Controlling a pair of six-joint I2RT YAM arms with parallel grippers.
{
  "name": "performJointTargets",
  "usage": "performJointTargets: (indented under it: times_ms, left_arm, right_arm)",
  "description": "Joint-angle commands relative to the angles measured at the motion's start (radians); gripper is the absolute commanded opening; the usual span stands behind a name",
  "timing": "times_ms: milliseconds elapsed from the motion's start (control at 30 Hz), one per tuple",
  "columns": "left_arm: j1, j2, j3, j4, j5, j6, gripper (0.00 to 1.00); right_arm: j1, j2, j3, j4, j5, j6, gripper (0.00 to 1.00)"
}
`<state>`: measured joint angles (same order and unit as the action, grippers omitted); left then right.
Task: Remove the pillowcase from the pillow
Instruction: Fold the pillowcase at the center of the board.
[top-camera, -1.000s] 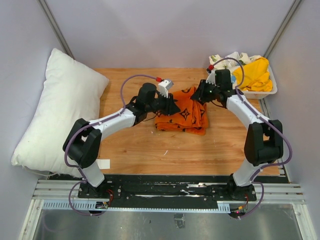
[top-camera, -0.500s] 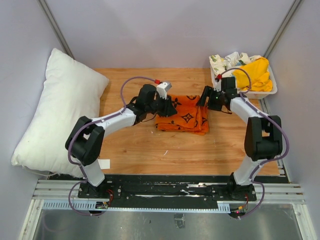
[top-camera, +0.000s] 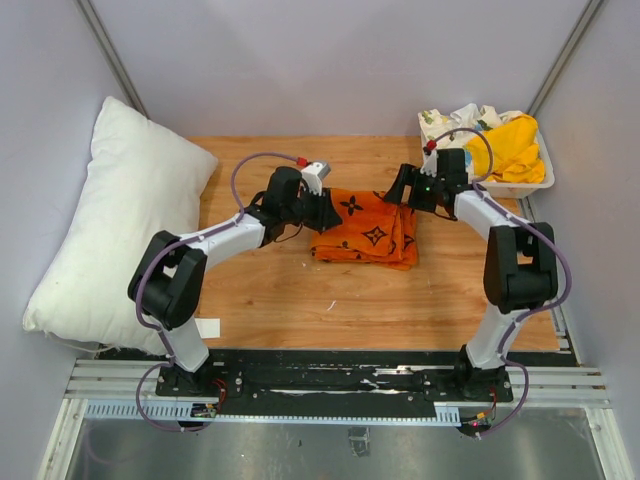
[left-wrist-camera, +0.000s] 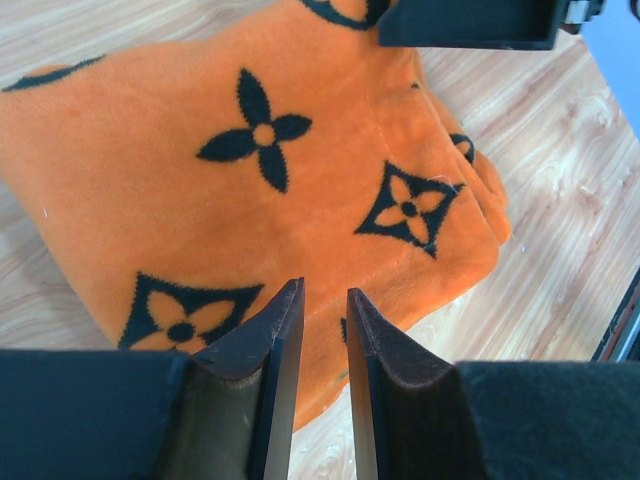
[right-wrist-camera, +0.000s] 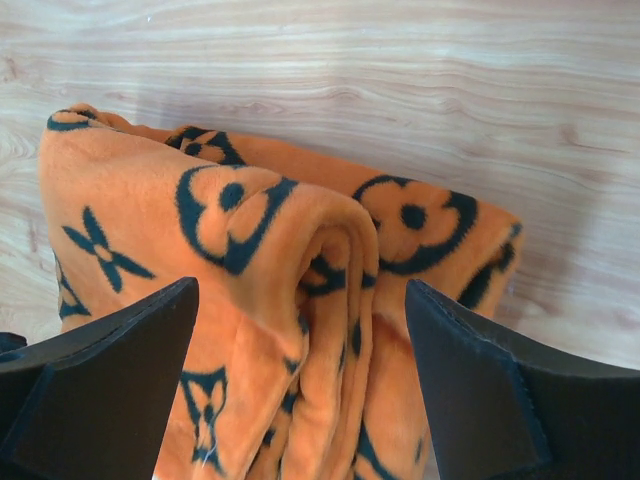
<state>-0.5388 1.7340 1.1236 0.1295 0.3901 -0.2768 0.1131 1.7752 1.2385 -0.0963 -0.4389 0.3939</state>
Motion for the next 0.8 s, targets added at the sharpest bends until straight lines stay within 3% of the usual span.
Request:
performJointTargets:
  times_ms: [0,233,433,767]
  left_arm:
    - [0.004,-0.032,-0.029,0.007,-0.004,0.017,0.29]
    - [0.011,-0.037,-0.045,0.002,-0.002,0.021,0.29]
    - [0.013,-0.034,-0.047,0.002,0.003,0.022,0.28]
    - [0.018,-0.042,-0.065,-0.001,0.005,0.028,0.28]
  right_arm:
    - [-0.001,0.083,0.059,0.078,-0.127,0.002,0.85]
    - [-0.001,0.122,0.017,0.173,-0.211,0.01,0.82]
    - [0.002,0.057,-0.073,0.241,-0.198,-0.014,0.81]
    - [0.003,0.063,-0.134,0.221,-0.252,0.018,0.77]
